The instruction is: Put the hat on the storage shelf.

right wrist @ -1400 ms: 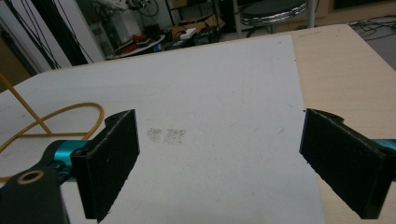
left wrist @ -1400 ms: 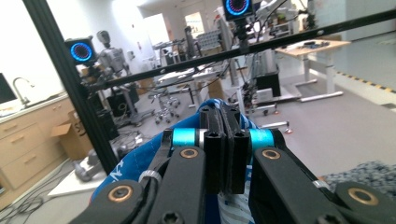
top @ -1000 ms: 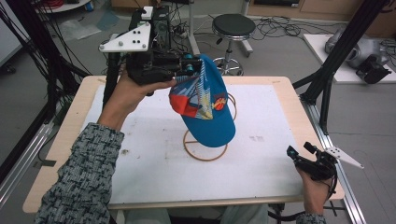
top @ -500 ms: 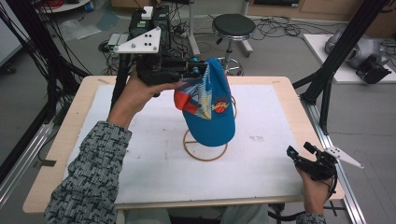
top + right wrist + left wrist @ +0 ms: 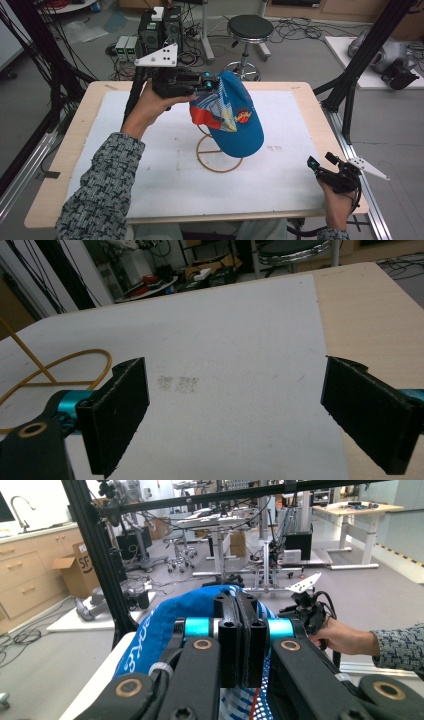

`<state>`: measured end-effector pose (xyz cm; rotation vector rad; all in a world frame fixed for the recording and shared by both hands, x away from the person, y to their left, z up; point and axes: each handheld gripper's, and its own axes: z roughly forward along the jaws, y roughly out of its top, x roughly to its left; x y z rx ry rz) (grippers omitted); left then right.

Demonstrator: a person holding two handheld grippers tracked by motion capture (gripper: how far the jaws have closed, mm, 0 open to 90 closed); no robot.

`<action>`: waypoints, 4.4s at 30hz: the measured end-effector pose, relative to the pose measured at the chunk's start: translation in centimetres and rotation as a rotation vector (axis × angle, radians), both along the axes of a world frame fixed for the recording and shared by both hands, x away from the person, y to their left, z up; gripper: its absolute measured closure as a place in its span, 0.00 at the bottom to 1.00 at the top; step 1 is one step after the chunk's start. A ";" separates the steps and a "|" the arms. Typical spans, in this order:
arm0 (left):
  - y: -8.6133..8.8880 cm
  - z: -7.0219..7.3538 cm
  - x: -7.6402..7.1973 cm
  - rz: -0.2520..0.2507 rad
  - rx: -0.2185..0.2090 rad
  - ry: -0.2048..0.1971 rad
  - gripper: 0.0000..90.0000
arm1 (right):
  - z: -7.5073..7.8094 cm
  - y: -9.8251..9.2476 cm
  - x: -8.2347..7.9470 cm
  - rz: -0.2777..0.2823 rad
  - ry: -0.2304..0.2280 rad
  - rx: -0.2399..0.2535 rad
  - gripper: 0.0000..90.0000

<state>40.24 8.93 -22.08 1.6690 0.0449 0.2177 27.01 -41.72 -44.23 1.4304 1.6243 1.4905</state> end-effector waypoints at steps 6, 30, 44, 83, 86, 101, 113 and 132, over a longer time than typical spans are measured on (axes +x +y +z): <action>0.6 -1.5 0.2 0.005 0.016 0.022 0.98 | 0.0 0.1 0.0 0.000 0.001 0.003 0.12; 0.4 -3.8 -0.2 -0.034 0.016 0.043 0.98 | -0.1 0.1 0.1 0.004 0.004 -0.002 0.12; 0.2 -4.3 -0.3 -0.047 0.019 0.038 0.98 | -0.1 0.2 0.1 0.006 0.011 -0.002 0.12; 0.7 -5.5 1.6 -0.016 -0.056 0.128 0.71 | -0.1 0.1 0.1 0.008 0.009 0.004 0.12; 0.8 -5.4 1.6 -0.009 -0.064 0.135 0.68 | -0.1 0.1 0.1 0.007 0.011 0.002 0.12; 3.9 -5.1 0.3 0.080 -0.098 0.111 0.53 | -0.1 0.2 0.2 0.009 0.012 0.000 0.12; 9.3 -5.3 -1.4 0.207 -0.118 0.094 0.48 | 0.0 0.5 0.3 0.009 0.008 -0.003 0.12; 16.3 -8.9 -6.5 0.474 -0.075 0.086 0.32 | 0.3 3.5 2.8 0.069 -0.001 -0.047 0.12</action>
